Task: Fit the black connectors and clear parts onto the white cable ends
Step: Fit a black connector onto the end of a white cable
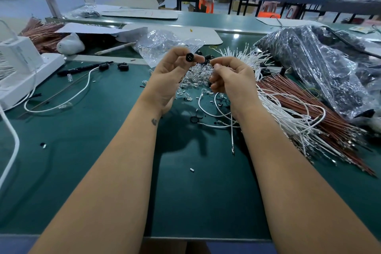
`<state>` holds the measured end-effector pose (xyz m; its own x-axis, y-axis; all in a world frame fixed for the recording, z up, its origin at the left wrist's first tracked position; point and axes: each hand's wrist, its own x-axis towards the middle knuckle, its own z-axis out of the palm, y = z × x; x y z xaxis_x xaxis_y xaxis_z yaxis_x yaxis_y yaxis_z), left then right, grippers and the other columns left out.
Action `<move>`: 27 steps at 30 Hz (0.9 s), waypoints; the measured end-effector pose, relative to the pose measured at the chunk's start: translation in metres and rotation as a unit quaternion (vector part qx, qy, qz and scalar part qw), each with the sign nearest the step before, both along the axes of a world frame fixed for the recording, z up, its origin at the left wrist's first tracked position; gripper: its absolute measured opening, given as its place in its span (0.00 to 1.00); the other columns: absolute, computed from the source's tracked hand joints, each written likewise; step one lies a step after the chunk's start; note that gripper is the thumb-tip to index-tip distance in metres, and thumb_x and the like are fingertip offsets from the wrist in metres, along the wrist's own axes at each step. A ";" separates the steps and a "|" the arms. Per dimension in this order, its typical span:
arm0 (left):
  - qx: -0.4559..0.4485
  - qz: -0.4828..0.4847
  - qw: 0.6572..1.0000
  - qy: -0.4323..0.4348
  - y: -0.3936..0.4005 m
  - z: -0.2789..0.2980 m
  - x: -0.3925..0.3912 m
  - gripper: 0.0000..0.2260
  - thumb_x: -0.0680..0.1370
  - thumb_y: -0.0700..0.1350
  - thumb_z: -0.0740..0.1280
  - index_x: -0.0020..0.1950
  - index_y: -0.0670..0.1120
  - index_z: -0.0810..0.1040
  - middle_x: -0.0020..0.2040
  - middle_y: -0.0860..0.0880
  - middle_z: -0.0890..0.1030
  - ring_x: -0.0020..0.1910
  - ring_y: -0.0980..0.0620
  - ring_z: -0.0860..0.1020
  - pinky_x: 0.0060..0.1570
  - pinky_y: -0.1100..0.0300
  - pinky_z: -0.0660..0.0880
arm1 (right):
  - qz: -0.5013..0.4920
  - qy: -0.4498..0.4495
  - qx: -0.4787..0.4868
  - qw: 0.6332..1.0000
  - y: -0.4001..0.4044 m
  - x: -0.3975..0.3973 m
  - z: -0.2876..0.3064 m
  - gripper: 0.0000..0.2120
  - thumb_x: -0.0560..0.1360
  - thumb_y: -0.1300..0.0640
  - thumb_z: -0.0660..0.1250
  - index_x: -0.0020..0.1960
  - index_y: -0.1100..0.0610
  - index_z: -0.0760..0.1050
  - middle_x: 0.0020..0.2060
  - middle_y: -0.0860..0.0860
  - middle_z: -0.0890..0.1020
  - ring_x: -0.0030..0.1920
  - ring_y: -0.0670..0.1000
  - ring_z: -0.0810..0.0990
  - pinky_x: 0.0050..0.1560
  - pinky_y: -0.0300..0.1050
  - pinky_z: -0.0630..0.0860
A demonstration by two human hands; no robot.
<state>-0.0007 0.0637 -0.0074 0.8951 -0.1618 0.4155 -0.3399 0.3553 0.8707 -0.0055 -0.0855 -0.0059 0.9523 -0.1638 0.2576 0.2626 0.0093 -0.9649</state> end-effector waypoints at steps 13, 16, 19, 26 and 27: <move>0.252 0.195 0.948 0.023 -0.003 -0.012 0.007 0.06 0.80 0.38 0.62 0.47 0.44 0.77 0.32 0.52 0.72 0.25 0.64 0.66 0.28 0.73 0.64 | 0.042 0.047 0.092 0.994 -0.002 0.002 0.000 0.06 0.77 0.67 0.65 0.45 0.61 0.79 0.31 0.53 0.81 0.30 0.48 0.79 0.34 0.40 0.79; 0.262 0.201 0.944 0.010 -0.004 -0.011 0.006 0.05 0.80 0.38 0.63 0.49 0.41 0.78 0.31 0.52 0.71 0.23 0.63 0.65 0.27 0.73 0.63 | 0.038 0.059 0.076 0.995 -0.003 0.003 0.001 0.07 0.77 0.63 0.67 0.40 0.60 0.78 0.29 0.52 0.80 0.27 0.48 0.77 0.31 0.40 0.77; 0.269 0.207 0.941 0.006 -0.005 -0.012 0.005 0.05 0.80 0.39 0.63 0.50 0.40 0.78 0.32 0.51 0.72 0.24 0.63 0.65 0.28 0.71 0.64 | 0.039 0.062 0.058 0.996 -0.003 0.003 0.000 0.08 0.76 0.60 0.69 0.39 0.60 0.78 0.29 0.53 0.81 0.27 0.48 0.77 0.31 0.40 0.76; 0.270 0.207 0.940 -0.004 -0.006 -0.012 0.006 0.05 0.79 0.39 0.64 0.46 0.42 0.79 0.32 0.51 0.73 0.26 0.63 0.67 0.30 0.72 0.66 | 0.022 0.052 0.027 0.998 -0.001 0.004 -0.002 0.08 0.76 0.60 0.70 0.38 0.58 0.79 0.29 0.53 0.80 0.27 0.47 0.77 0.30 0.39 0.75; 0.268 0.206 0.941 -0.003 -0.007 -0.012 0.006 0.05 0.79 0.39 0.65 0.46 0.42 0.79 0.32 0.51 0.74 0.26 0.64 0.67 0.31 0.73 0.66 | 0.018 0.049 0.026 0.998 -0.001 0.004 -0.002 0.07 0.76 0.60 0.70 0.38 0.59 0.79 0.30 0.53 0.80 0.27 0.47 0.77 0.31 0.39 0.76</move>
<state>0.0052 0.0572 -0.0197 0.9254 0.0098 0.3788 -0.3588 -0.2983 0.8844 -0.0018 -0.0862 -0.0080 0.9779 -0.1399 0.1557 0.1662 0.0671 -0.9838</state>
